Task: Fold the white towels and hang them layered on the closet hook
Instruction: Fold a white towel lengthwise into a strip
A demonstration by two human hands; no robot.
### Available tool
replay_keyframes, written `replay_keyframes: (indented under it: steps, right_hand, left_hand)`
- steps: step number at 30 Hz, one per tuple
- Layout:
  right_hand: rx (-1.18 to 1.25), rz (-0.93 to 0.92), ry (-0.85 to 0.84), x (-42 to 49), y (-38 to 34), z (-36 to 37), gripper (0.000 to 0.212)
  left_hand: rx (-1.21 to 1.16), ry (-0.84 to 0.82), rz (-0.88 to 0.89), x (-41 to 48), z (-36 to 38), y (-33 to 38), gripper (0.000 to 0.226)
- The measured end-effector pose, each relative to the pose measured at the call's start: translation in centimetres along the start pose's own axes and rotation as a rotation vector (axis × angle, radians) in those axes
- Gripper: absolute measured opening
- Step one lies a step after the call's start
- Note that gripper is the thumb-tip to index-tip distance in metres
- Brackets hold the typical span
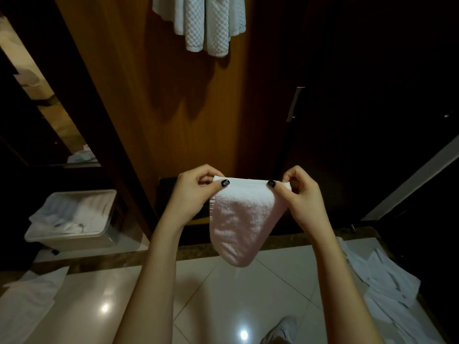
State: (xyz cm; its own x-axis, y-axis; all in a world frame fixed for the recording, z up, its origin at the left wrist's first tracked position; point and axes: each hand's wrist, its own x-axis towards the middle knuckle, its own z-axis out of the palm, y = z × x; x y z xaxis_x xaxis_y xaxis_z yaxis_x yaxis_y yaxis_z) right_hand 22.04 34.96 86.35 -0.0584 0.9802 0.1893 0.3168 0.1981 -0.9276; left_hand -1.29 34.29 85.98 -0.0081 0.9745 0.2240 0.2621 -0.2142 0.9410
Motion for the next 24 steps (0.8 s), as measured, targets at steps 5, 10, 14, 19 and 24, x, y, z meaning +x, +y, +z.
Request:
replay_keyframes:
  steps: [5, 10, 14, 19, 24]
  right_hand:
    - [0.169, 0.131, -0.155, -0.2, -0.5, -0.7, 0.020]
    - [0.366, 0.157, -0.267, -0.8, -0.6, -1.5, 0.012]
    - [0.351, 0.112, -0.165, -0.8, -0.6, -1.6, 0.015]
    - [-0.084, 0.002, 0.004, -0.5, -0.7, -1.2, 0.019]
    - [0.199, 0.014, -0.052, -1.2, -0.6, -1.2, 0.017]
  left_hand:
    - [0.084, 0.052, 0.017, 0.1, -0.1, 0.1, 0.017]
    - [-0.151, 0.062, -0.060, -0.1, 0.2, 0.6, 0.007]
    - [-0.184, 0.058, -0.070, -0.2, 0.7, 0.6, 0.003]
    - [-0.045, 0.135, -0.099, 0.0, 1.9, 0.5, 0.011]
    - [-0.065, 0.201, -0.074, 0.0, 2.6, 1.0, 0.007]
